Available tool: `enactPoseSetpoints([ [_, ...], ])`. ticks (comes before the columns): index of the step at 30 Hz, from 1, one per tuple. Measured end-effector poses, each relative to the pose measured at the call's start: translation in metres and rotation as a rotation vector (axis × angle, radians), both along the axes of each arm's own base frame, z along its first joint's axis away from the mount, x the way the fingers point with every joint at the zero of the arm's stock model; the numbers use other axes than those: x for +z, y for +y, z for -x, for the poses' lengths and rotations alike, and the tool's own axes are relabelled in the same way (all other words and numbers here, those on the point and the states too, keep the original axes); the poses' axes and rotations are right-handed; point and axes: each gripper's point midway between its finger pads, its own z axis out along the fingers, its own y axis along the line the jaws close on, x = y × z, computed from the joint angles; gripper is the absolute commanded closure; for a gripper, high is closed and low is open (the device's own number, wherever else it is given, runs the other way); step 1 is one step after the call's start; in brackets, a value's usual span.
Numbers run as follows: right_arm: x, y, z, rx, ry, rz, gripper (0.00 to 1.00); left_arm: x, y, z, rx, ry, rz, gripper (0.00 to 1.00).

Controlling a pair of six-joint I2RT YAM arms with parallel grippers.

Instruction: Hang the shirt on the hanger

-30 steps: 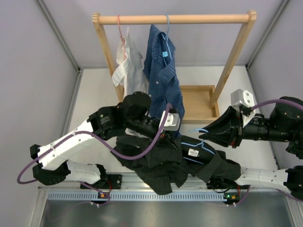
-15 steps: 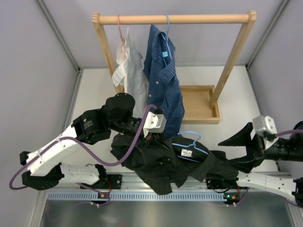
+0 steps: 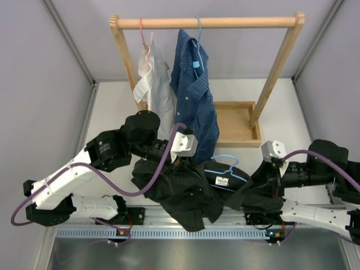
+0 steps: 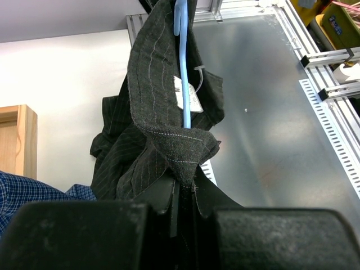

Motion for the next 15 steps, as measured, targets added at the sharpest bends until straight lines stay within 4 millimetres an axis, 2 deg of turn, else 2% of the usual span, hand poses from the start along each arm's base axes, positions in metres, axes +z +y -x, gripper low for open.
enactPoseSetpoints([
  [1,0.001,0.002,-0.001,-0.003,0.0,0.0,1.0,0.0,0.0,0.0,0.001,0.0,0.0,1.0],
  [6,0.003,0.001,-0.008,-0.041,-0.019,-0.013,1.0,0.001,-0.001,-0.004,0.027,0.003,0.003,0.99],
  [7,0.005,0.0,-0.009,-0.05,-0.025,-0.022,1.0,0.002,-0.002,-0.006,0.035,0.001,0.006,0.88],
  [8,0.007,0.0,-0.011,-0.06,-0.032,-0.032,1.0,0.004,-0.003,-0.008,0.048,-0.002,0.012,0.74],
  [9,0.01,-0.002,-0.012,-0.07,-0.038,-0.04,1.0,0.006,-0.004,-0.01,0.062,-0.005,0.02,0.51],
  [10,0.011,-0.004,-0.013,-0.08,-0.043,-0.045,1.0,0.008,-0.004,-0.013,0.079,-0.01,0.027,0.09],
  [11,0.013,-0.005,-0.014,-0.09,-0.049,-0.05,1.0,0.01,-0.004,-0.016,0.107,-0.006,0.031,0.02],
  [15,0.036,-0.02,-0.017,-0.145,-0.082,-0.094,1.0,0.023,0.002,-0.031,0.229,-0.013,0.062,0.02],
])
